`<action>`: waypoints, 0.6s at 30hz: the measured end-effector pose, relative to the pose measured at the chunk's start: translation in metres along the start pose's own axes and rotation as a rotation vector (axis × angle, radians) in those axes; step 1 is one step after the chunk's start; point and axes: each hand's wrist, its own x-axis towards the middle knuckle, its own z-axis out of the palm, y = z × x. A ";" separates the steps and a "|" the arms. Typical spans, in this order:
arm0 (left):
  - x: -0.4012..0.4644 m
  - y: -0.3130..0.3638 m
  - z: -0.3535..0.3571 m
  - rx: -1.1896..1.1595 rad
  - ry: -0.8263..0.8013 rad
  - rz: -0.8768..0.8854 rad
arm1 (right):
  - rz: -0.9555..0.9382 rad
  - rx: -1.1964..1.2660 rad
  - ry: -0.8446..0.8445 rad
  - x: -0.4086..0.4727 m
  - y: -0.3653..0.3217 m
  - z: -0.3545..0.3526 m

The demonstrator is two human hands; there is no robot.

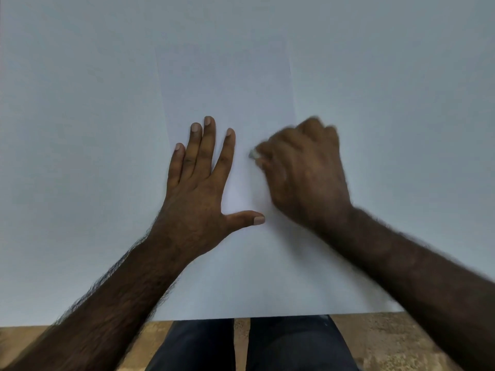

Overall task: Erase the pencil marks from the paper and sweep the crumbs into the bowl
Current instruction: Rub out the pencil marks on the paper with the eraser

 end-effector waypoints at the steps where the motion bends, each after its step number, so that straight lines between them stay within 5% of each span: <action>1: 0.000 0.000 0.001 0.004 0.005 -0.001 | -0.037 0.026 -0.030 -0.014 -0.010 0.000; 5: -0.001 -0.001 0.002 0.013 0.006 -0.001 | -0.113 0.072 -0.066 -0.028 -0.014 0.000; 12: 0.000 -0.001 0.000 0.014 -0.006 0.000 | 0.079 -0.019 0.071 0.027 0.015 0.006; 18: -0.001 -0.001 0.002 -0.001 0.008 0.006 | -0.124 0.092 -0.088 -0.029 -0.025 0.002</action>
